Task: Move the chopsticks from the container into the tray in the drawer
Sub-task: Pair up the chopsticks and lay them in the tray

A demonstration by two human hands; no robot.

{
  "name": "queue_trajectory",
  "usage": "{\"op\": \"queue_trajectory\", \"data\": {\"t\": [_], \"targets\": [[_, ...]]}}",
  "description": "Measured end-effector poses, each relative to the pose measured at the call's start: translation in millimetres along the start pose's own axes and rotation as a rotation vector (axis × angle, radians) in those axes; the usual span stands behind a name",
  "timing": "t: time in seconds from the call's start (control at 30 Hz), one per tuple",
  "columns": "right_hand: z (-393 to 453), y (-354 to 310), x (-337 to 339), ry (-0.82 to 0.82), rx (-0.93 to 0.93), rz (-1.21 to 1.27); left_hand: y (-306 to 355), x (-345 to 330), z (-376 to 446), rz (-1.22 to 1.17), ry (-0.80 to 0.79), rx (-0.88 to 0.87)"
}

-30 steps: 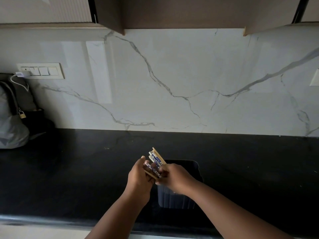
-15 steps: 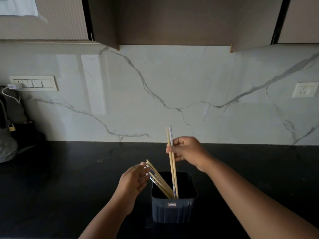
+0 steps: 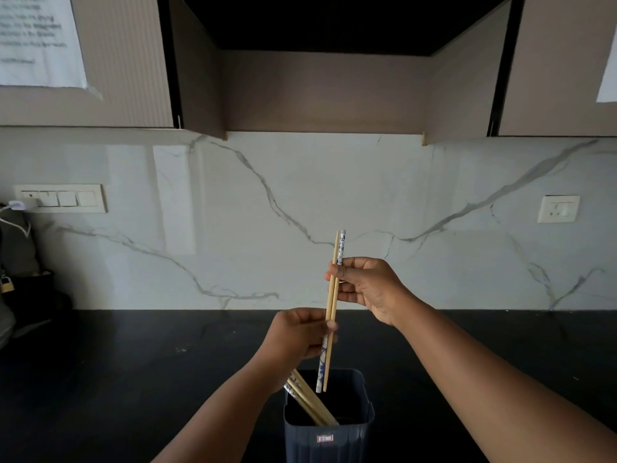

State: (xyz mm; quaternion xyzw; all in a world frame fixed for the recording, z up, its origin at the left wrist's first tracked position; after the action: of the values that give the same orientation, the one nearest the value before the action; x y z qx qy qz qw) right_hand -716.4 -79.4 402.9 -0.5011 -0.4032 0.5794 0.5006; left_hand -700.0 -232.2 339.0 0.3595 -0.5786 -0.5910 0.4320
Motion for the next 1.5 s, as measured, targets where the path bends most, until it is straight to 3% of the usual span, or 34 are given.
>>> {"op": "queue_trajectory", "data": {"t": [0.23, 0.4, 0.77, 0.87, 1.0, 1.07, 1.23, 1.5], "targets": [[-6, -5, 9, 0.040, -0.007, 0.016, -2, 9, -3, -0.170, 0.048, 0.031], [-10, -5, 10, 0.041, -0.005, 0.014, 12, 11, -4, -0.090, 0.027, -0.067], [-13, -11, -4, 0.028, 0.024, -0.026, 8, 8, -11, -0.096, 0.052, -0.077], [-17, -28, -11, 0.011, 0.239, -0.277, 5, 10, -12, -0.110, 0.068, -0.037], [-54, -55, -32, -0.148, 1.022, -1.085, 6, 11, -14, -0.072, 0.033, -0.008], [-73, -41, -35, -0.275, 1.297, -1.403, 5, 13, -15, -0.124, 0.021, -0.002], [-90, -4, -20, -0.435, 1.416, -1.584, 7, 13, -17, -0.212, -0.051, 0.002], [-102, 8, -27, -0.408, 1.488, -1.528, 11, -3, -22, -0.276, -0.171, 0.046]]}}
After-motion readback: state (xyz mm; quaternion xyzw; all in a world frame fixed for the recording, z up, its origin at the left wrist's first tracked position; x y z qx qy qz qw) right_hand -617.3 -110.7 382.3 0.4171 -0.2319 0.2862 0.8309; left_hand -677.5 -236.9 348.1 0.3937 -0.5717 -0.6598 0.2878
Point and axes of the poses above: each hand's wrist, its own z-axis towards the middle knuckle, its own x-axis out of the back of the hand, y = z × x, the point moved 5 cm from there along z, towards the middle knuckle, and after that the axes turned 6 degrees about z, right-handed, at the moved point
